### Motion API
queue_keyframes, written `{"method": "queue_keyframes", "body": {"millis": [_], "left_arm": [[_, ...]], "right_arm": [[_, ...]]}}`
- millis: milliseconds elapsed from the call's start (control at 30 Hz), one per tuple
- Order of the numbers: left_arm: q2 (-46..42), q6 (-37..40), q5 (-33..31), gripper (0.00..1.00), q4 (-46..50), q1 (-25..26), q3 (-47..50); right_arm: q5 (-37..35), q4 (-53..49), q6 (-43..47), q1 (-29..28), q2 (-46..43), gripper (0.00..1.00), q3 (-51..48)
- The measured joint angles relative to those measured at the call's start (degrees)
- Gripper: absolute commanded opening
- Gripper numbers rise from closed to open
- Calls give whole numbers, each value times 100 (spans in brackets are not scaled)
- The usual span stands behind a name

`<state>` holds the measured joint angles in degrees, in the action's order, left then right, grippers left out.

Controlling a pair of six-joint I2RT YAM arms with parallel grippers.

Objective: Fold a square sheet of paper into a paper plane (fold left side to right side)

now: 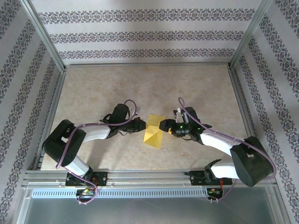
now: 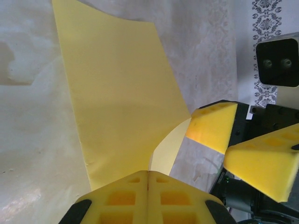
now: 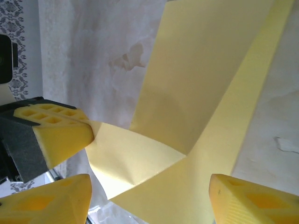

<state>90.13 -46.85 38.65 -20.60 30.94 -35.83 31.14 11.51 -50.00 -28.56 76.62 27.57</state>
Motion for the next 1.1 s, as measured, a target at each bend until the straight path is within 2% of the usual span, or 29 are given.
{"method": "queue_keyframes", "body": {"millis": [333, 433, 500, 700, 900, 1100], "left_arm": [[-52, -168, -144, 1, -227, 0, 188], [-52, -168, -166, 5, -247, 0, 225], [-52, -170, -186, 9, -254, 0, 236], [-177, -195, -321, 29, -249, -22, 262], [-1038, -136, -498, 55, -42, -256, 328], [-2190, -249, -546, 85, 68, -651, 511]], "right_arm": [[-79, 938, -450, -442, 1040, 53, 129], [-129, 1113, -525, -496, 1189, 45, 210], [-170, 1202, -560, -509, 1233, 36, 240], [-240, 1325, -560, -509, 1259, 8, 249], [-280, 1342, -487, -426, 1021, 2, 249], [-186, 1331, -254, 94, 208, 1, 372]]}}
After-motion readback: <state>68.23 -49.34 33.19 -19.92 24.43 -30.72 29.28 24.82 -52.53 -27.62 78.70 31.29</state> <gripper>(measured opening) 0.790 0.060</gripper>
